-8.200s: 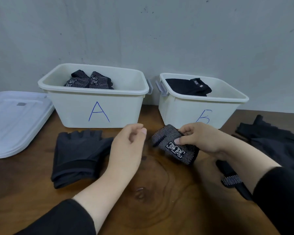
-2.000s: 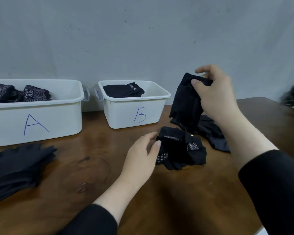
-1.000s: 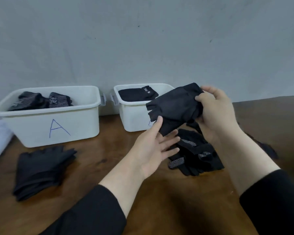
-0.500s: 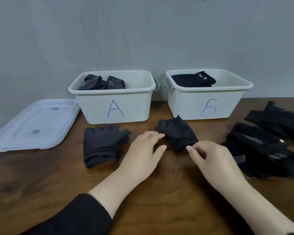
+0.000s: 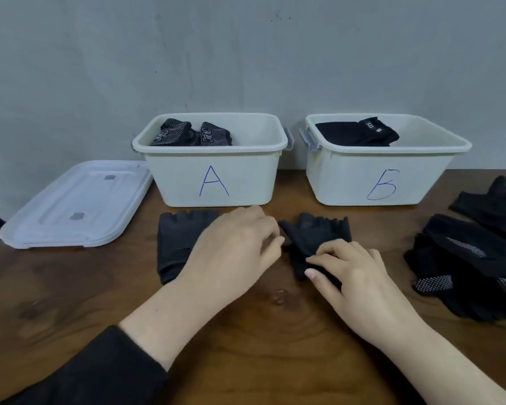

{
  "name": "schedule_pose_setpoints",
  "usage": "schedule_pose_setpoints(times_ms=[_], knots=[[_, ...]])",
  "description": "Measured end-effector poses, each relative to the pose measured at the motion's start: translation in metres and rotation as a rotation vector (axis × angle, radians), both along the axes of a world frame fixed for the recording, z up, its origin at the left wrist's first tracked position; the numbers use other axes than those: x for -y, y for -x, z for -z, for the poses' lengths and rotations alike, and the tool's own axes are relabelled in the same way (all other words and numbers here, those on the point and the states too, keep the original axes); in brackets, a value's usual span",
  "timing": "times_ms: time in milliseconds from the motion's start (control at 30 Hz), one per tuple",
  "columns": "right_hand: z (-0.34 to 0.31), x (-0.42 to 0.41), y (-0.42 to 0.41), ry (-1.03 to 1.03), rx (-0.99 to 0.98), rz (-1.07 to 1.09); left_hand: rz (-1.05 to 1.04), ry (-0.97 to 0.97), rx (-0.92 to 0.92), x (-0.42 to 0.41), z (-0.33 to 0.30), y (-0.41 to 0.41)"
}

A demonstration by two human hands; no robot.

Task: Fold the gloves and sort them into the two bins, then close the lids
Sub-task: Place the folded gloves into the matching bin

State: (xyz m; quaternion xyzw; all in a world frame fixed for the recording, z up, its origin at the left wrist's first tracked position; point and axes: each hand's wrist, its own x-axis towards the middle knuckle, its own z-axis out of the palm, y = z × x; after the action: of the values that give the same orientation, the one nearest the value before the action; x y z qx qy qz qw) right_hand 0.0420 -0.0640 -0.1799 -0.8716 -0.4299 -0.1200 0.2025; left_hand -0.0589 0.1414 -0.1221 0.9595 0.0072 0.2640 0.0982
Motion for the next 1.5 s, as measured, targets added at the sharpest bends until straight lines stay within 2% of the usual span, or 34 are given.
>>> schedule_pose_setpoints(times_ms=[67,200,300,533,633,733,800,867,933,1000,1067,1133,1233,1333,1367,1433,1500], knots=[[-0.002,-0.003,0.004,0.017,-0.027,-0.028,-0.114,0.042,-0.175,-0.024,-0.022,0.01],[-0.003,-0.005,0.009,0.095,-0.105,-0.087,-0.235,0.058,-0.677,-0.076,-0.043,0.029],[-0.006,-0.007,0.015,0.094,-0.133,-0.09,-0.187,0.076,-0.811,-0.09,-0.035,0.034],[-0.004,-0.013,0.023,0.078,-0.143,-0.121,-0.101,0.117,-0.718,-0.097,-0.023,0.027],[-0.008,-0.011,0.022,-0.089,-0.184,-0.097,-0.16,0.2,-0.444,-0.093,-0.035,0.025],[-0.022,-0.011,0.024,-0.424,-0.194,-0.03,-0.218,0.365,-0.072,-0.073,-0.052,0.019],[-0.037,-0.015,0.028,-0.623,-0.39,-0.002,-0.169,0.465,0.091,-0.049,-0.06,0.009],[-0.053,-0.024,0.031,-0.798,-0.694,-0.033,-0.077,0.524,0.126,-0.018,-0.065,-0.005],[-0.065,-0.031,0.034,-0.98,-1.022,-0.088,0.067,0.587,0.046,0.013,-0.062,-0.016],[-0.075,-0.031,0.038,-1.057,-1.145,-0.055,0.186,0.619,-0.099,0.035,-0.053,-0.019],[-0.081,-0.026,0.036,-1.032,-1.07,0.08,0.208,0.687,-0.105,0.039,-0.038,-0.014],[-0.086,-0.014,0.025,-0.946,-0.896,0.203,0.133,0.737,0.019,0.03,-0.024,-0.005],[-0.107,0.002,0.005,-0.796,-0.702,0.228,0.054,0.496,0.062,0.012,0.001,0.002],[-0.133,0.005,-0.01,-0.609,-0.612,0.114,0.153,0.106,-0.135,0.006,0.032,-0.001],[-0.14,0.002,-0.015,-0.531,-0.573,0.095,0.174,0.029,-0.21,0.008,0.04,-0.003],[-0.15,-0.005,-0.028,-0.387,-0.447,0.096,0.176,0.002,-0.297,0.011,0.047,-0.004],[-0.158,-0.012,-0.04,-0.279,-0.257,0.132,0.181,0.019,-0.285,0.009,0.047,-0.005]])
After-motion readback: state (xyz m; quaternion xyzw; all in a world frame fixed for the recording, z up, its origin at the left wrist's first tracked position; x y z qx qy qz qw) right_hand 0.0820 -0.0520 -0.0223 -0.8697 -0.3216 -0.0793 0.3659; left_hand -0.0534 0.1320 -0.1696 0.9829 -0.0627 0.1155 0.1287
